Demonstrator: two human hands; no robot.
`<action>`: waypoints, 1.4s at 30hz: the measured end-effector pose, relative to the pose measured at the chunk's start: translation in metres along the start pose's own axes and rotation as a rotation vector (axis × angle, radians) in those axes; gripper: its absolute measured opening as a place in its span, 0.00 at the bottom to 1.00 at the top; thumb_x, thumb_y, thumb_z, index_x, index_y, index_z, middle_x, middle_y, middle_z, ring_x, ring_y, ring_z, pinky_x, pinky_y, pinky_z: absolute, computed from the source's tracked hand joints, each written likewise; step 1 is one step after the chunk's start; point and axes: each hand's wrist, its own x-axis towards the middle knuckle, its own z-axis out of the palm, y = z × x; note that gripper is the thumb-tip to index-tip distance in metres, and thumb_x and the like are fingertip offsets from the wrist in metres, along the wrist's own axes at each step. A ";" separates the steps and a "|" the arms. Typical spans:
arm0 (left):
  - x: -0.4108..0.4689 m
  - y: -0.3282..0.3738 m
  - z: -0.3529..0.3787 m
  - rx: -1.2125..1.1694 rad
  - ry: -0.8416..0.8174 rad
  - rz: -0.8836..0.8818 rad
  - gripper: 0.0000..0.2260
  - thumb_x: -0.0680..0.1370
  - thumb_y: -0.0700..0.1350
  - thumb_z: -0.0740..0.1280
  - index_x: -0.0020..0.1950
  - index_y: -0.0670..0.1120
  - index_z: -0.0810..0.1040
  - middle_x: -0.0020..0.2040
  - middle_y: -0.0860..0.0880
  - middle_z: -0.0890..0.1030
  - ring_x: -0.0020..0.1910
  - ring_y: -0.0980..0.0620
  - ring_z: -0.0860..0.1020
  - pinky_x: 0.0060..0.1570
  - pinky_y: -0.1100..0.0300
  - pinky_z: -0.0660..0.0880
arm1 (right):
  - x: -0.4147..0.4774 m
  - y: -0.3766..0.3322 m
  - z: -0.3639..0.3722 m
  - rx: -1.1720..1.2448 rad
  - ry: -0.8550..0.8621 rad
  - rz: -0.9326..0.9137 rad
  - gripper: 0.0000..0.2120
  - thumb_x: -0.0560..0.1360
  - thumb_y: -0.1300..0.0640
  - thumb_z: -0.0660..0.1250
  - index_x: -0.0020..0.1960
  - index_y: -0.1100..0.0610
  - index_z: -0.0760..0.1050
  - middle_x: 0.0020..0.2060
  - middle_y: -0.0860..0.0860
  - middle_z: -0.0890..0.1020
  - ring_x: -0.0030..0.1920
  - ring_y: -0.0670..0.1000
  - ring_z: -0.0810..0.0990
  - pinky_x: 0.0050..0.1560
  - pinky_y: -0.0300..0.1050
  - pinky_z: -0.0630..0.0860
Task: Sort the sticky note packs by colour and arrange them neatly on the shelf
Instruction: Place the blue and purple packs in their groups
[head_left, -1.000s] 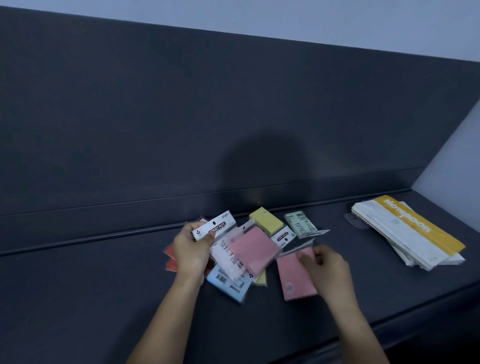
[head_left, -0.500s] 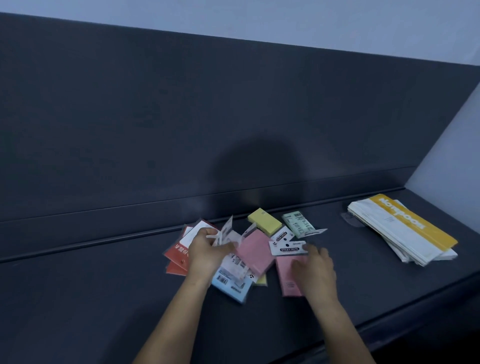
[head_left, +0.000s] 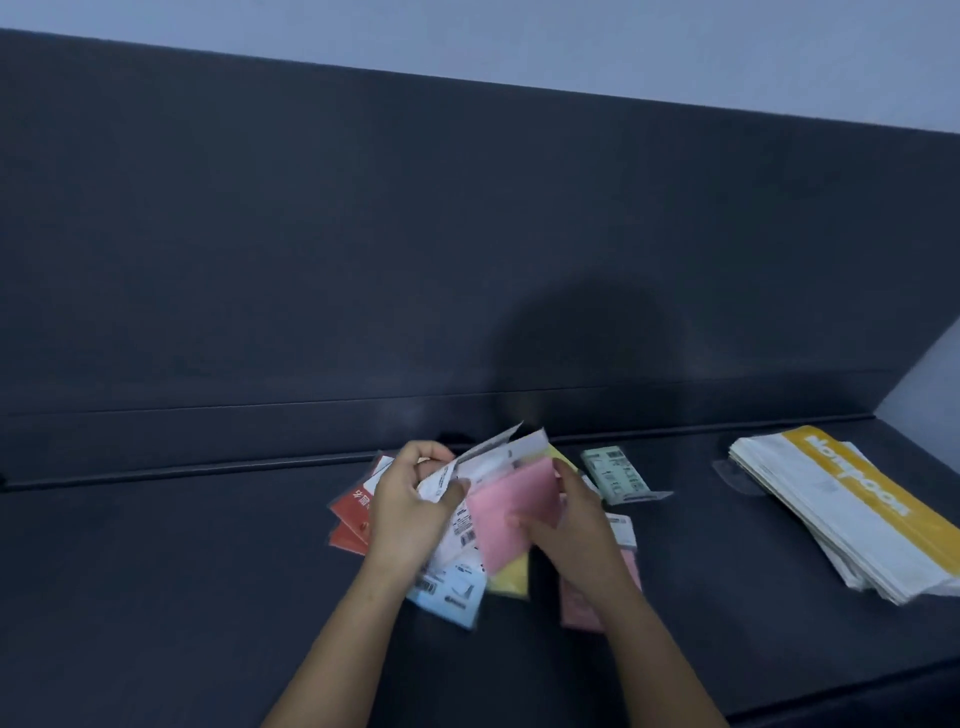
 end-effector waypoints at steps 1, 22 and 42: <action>-0.002 0.004 -0.004 -0.084 0.003 -0.002 0.12 0.71 0.32 0.71 0.44 0.48 0.74 0.42 0.52 0.82 0.42 0.51 0.79 0.42 0.58 0.73 | 0.002 -0.003 -0.001 0.092 -0.007 0.004 0.38 0.64 0.47 0.76 0.69 0.53 0.66 0.62 0.49 0.74 0.63 0.51 0.72 0.64 0.55 0.71; -0.178 -0.014 -0.330 -0.512 0.812 -0.139 0.05 0.76 0.34 0.63 0.49 0.41 0.76 0.37 0.47 0.84 0.32 0.55 0.82 0.28 0.64 0.76 | -0.151 -0.205 0.216 0.828 -0.520 0.044 0.08 0.73 0.63 0.69 0.51 0.53 0.77 0.46 0.50 0.84 0.47 0.48 0.83 0.51 0.47 0.77; -0.351 -0.065 -0.611 -1.004 1.192 -0.033 0.10 0.82 0.44 0.54 0.46 0.44 0.72 0.29 0.52 0.82 0.25 0.57 0.80 0.23 0.64 0.76 | -0.353 -0.375 0.442 0.910 -0.925 0.122 0.11 0.75 0.67 0.64 0.53 0.53 0.76 0.47 0.51 0.84 0.46 0.49 0.83 0.37 0.36 0.79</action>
